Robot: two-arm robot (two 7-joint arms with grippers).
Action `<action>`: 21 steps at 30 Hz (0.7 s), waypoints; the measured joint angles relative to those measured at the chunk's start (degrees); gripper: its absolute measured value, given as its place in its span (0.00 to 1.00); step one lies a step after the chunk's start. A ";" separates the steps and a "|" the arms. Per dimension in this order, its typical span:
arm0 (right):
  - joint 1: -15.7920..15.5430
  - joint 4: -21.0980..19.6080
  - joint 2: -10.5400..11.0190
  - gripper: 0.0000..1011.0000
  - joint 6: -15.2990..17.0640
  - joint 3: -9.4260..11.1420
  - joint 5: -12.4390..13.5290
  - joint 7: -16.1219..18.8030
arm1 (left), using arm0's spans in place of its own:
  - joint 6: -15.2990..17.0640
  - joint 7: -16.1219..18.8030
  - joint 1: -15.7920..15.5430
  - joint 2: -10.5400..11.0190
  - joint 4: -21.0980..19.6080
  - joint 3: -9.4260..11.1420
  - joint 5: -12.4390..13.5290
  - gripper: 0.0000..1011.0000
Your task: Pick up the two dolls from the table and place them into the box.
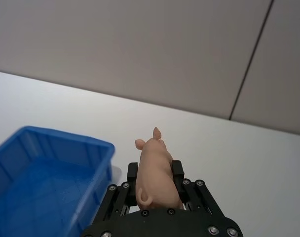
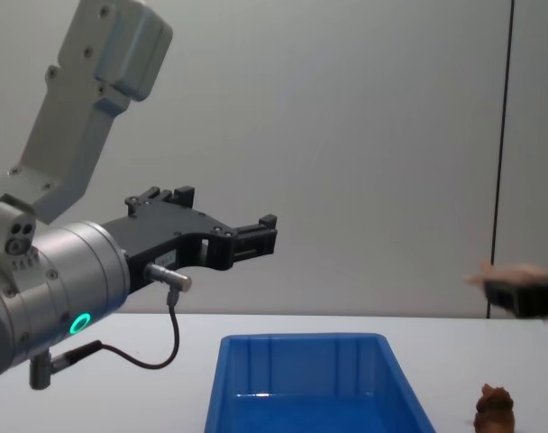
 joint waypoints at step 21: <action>6.23 2.21 -5.55 0.38 2.24 -5.32 -4.32 11.74 | 0.00 0.00 0.00 0.00 0.00 0.00 0.00 0.99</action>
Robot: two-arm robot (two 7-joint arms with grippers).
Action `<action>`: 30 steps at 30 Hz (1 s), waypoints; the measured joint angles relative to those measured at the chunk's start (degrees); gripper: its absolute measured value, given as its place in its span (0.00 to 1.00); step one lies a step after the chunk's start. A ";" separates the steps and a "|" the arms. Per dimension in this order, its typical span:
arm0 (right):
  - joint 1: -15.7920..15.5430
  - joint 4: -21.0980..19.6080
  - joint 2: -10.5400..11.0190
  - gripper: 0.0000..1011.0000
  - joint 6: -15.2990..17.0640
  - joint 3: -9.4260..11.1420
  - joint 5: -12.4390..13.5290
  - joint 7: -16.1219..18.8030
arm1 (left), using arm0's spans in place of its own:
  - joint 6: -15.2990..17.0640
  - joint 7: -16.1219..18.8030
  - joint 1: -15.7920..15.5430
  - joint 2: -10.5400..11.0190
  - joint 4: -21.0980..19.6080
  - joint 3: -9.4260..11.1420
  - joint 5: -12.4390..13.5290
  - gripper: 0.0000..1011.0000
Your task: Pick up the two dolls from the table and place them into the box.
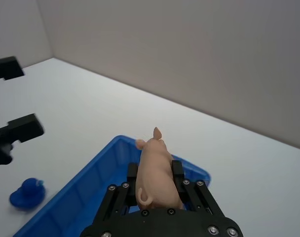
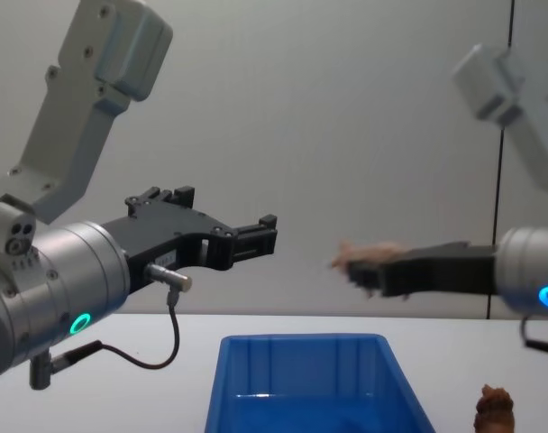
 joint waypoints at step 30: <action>-2.81 -0.88 0.26 0.99 2.07 -1.08 2.15 -2.87 | 0.00 0.00 0.00 0.00 0.00 0.00 0.00 0.99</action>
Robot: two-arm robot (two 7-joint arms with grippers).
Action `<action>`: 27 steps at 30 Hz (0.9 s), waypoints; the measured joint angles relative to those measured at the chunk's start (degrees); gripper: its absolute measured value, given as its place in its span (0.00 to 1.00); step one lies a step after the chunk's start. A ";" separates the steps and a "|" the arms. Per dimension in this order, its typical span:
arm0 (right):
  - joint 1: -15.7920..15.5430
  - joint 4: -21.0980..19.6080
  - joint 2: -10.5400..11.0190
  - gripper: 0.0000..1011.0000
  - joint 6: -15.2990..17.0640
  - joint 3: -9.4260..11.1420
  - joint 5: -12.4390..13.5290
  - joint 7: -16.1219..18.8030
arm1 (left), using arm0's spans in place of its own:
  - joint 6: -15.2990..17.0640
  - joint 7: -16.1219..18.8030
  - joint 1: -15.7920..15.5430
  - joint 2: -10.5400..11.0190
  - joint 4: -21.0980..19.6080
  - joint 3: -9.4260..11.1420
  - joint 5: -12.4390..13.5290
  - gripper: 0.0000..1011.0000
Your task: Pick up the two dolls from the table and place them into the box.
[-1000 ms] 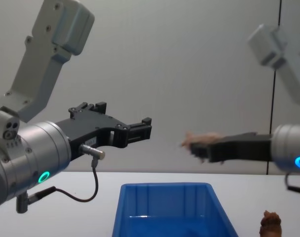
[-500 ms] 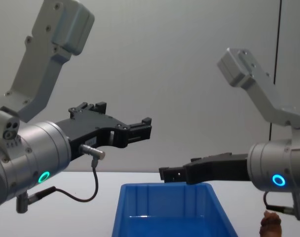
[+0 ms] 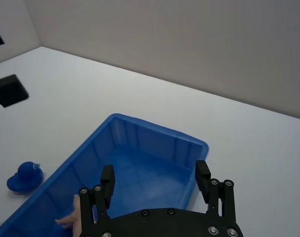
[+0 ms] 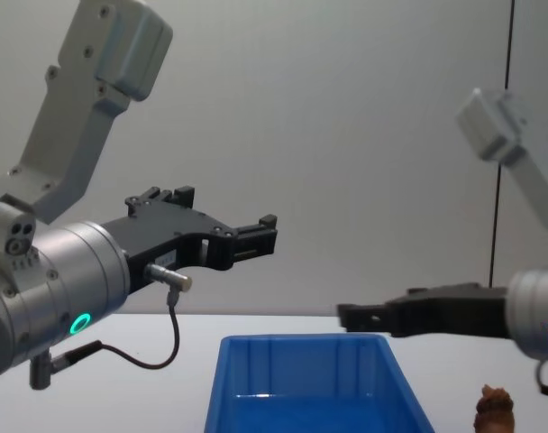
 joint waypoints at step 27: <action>-5.22 -1.54 4.89 0.99 5.46 4.15 5.10 -8.15 | 0.00 0.00 0.00 0.00 0.00 0.00 0.00 0.99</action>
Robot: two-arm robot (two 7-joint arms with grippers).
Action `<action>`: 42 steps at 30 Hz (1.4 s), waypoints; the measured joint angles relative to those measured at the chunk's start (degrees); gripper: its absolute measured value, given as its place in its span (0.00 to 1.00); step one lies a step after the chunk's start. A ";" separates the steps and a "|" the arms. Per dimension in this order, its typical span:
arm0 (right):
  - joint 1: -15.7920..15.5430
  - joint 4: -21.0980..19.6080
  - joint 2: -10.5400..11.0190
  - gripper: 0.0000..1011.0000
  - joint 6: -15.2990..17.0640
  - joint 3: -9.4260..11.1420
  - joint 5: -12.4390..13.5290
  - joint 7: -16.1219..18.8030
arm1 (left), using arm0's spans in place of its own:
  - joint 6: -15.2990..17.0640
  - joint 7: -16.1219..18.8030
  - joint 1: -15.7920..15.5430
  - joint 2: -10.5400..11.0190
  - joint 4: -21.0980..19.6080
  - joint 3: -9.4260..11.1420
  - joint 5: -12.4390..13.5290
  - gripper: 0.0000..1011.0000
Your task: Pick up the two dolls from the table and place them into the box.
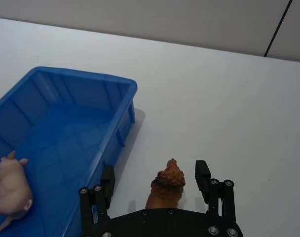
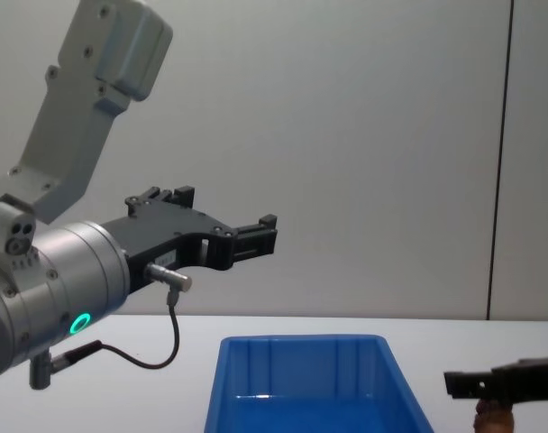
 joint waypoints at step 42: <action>3.27 7.59 -1.92 0.42 0.40 0.80 2.95 -0.74 | 0.00 0.00 0.00 0.00 0.00 0.00 0.00 0.99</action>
